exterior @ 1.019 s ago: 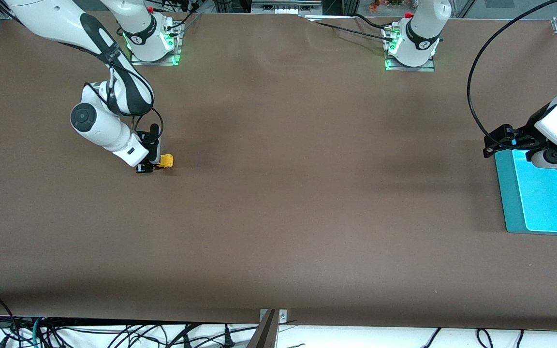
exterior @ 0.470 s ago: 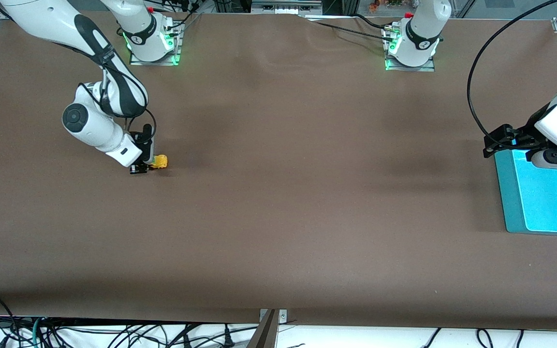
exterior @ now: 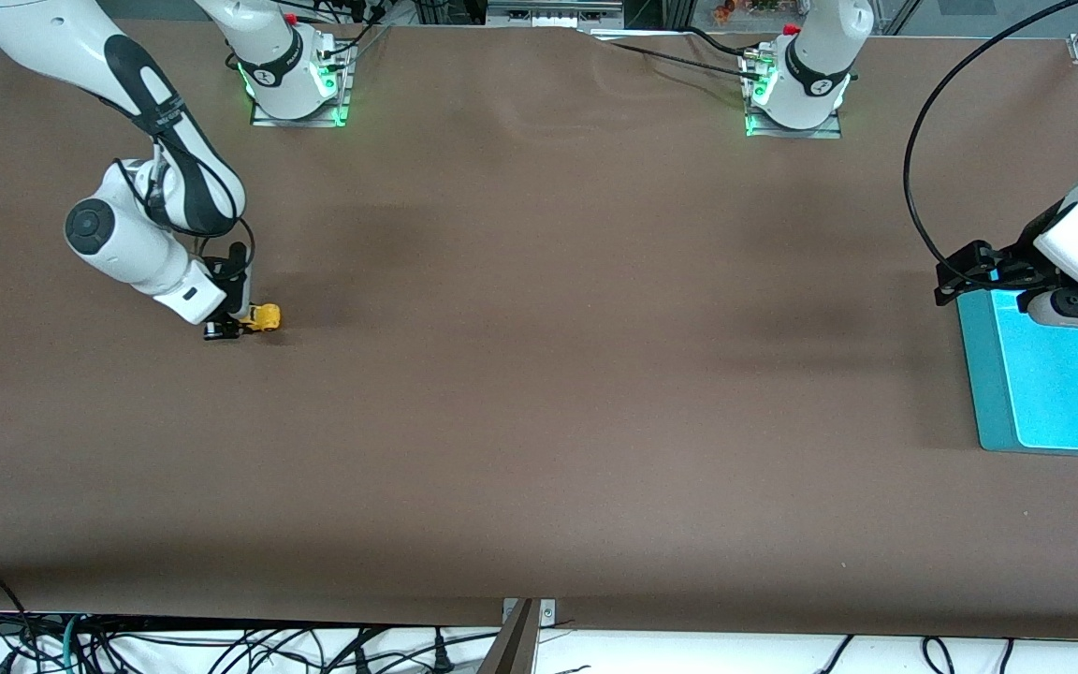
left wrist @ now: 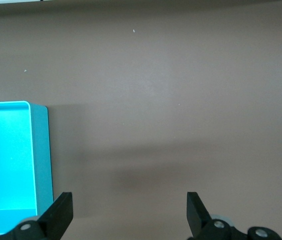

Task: Wind and store yellow beetle car
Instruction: 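Drag the yellow car backward along the table with the right gripper, then open the right gripper to release the car and raise it away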

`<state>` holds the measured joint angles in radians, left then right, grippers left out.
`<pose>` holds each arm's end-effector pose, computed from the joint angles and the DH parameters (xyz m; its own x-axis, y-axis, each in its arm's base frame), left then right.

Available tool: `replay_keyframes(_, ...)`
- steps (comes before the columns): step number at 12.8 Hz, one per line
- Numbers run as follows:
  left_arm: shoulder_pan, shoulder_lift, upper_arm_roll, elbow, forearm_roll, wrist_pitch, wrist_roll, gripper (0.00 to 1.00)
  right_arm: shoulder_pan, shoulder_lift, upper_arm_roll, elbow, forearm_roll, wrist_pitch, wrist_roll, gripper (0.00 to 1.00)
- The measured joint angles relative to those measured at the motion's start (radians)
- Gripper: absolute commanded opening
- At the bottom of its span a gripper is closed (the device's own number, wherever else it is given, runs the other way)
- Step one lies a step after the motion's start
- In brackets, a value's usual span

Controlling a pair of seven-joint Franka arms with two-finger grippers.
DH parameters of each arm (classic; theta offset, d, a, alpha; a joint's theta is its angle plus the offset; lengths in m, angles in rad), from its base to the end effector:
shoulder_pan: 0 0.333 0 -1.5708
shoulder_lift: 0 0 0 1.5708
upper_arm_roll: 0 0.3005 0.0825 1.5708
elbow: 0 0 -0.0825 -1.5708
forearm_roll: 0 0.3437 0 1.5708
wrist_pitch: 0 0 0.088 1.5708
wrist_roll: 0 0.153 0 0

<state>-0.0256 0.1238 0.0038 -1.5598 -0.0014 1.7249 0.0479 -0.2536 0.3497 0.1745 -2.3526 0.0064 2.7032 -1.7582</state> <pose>0.5639 -0.0126 0.5151 0.9967 -0.0695 0.0413 -0.0695 -0.9976 -0.0011 0.4892 -0.0337 0.1608 -0.0922 0.9939 0.0601 0.9957 0.0913 0.0169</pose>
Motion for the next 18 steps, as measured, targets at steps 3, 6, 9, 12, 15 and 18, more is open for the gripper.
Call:
replay_keyframes(3, -0.001, 0.000, -0.001, 0.000, 0.000, 0.000, 0.000, 1.00, -0.021, 0.000, -0.028, 0.001, 0.000, 0.010, -0.024, 0.20)
replay_keyframes(6, -0.002, 0.000, -0.002, 0.000, 0.000, 0.000, 0.000, 1.00, -0.022, 0.000, -0.035, 0.003, 0.000, 0.011, -0.025, 0.63)
replay_keyframes(9, -0.002, 0.000, -0.002, 0.000, 0.000, 0.000, 0.000, 1.00, -0.022, 0.006, -0.038, 0.019, 0.001, 0.006, -0.008, 1.00)
replay_keyframes(12, -0.002, 0.000, -0.002, 0.000, 0.000, 0.000, 0.000, 1.00, -0.022, 0.004, -0.017, 0.132, 0.001, -0.173, 0.025, 1.00)
replay_keyframes(15, -0.003, 0.000, -0.002, 0.000, 0.000, 0.000, 0.000, 1.00, -0.021, -0.021, 0.009, 0.289, 0.002, -0.370, 0.085, 1.00)
replay_keyframes(18, -0.003, 0.000, -0.002, 0.000, 0.000, 0.000, 0.000, 1.00, -0.020, -0.096, 0.029, 0.354, 0.002, -0.467, 0.201, 1.00)
